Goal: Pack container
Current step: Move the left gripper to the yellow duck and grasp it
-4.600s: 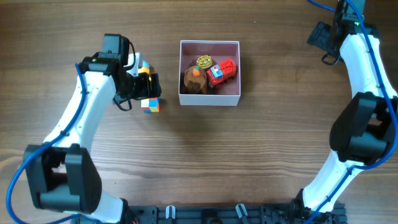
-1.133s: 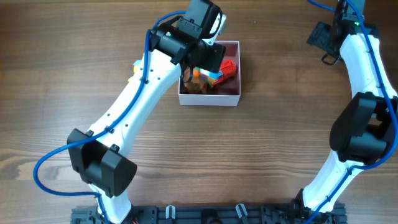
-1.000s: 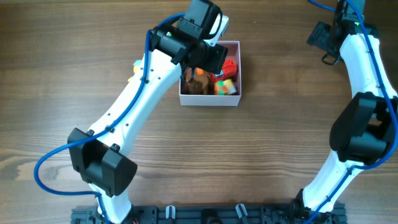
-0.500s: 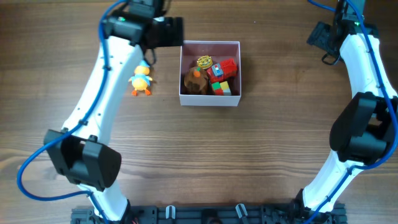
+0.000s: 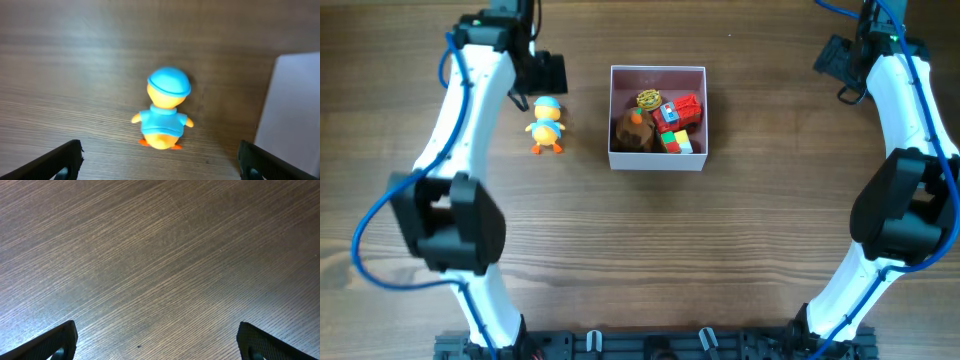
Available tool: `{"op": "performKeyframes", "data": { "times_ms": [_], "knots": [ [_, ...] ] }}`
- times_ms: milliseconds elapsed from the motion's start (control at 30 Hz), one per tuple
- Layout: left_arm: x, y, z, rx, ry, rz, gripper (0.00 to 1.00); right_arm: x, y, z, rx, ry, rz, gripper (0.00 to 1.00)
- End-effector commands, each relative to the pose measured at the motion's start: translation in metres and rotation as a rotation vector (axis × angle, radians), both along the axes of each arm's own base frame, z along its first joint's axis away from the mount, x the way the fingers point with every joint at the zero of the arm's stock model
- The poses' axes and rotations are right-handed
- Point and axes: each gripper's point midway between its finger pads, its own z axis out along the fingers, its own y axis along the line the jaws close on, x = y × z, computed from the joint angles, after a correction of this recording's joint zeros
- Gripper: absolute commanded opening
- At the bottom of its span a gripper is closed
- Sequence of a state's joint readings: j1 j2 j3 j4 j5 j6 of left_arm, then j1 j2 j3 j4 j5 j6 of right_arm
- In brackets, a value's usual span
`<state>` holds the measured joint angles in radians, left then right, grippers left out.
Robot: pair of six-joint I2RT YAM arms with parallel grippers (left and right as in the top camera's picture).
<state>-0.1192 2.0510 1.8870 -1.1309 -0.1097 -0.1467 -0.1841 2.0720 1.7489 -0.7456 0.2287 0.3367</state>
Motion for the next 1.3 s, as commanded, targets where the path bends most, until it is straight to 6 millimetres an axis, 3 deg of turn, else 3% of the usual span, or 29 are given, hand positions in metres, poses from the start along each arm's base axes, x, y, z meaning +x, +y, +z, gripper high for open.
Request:
{"op": "performKeyframes", "data": {
  "times_ms": [0,133,233,300,567,833,1100,1267],
  "knots": [
    [-0.006,-0.013,-0.038,-0.062,0.103,-0.023,1.00,0.000,0.003,-0.008,0.008,0.013,-0.003,1.00],
    [-0.007,-0.016,-0.052,-0.076,0.135,-0.026,1.00,0.000,0.003,-0.008,0.008,0.013,-0.003,1.00],
    [-0.007,-0.014,-0.056,-0.075,0.148,-0.020,0.88,0.000,0.003,-0.008,0.008,0.013,-0.003,1.00],
    [-0.012,-0.013,-0.064,-0.072,0.178,-0.020,0.94,0.000,0.003,-0.008,0.009,0.013,-0.003,1.00],
    [-0.041,-0.011,-0.093,-0.067,0.296,-0.015,0.95,0.000,0.003,-0.008,0.009,0.013,-0.003,1.00],
    [-0.032,-0.012,-0.095,-0.071,0.263,-0.016,0.93,0.000,0.003,-0.008,0.008,0.013,-0.003,1.00],
    [-0.046,-0.011,-0.111,-0.066,0.307,-0.014,0.96,0.000,0.003,-0.008,0.008,0.013,-0.002,1.00],
    [-0.042,-0.011,-0.112,-0.068,0.292,-0.015,0.79,0.000,0.003,-0.008,0.008,0.013,-0.003,1.00]
  ]
}}
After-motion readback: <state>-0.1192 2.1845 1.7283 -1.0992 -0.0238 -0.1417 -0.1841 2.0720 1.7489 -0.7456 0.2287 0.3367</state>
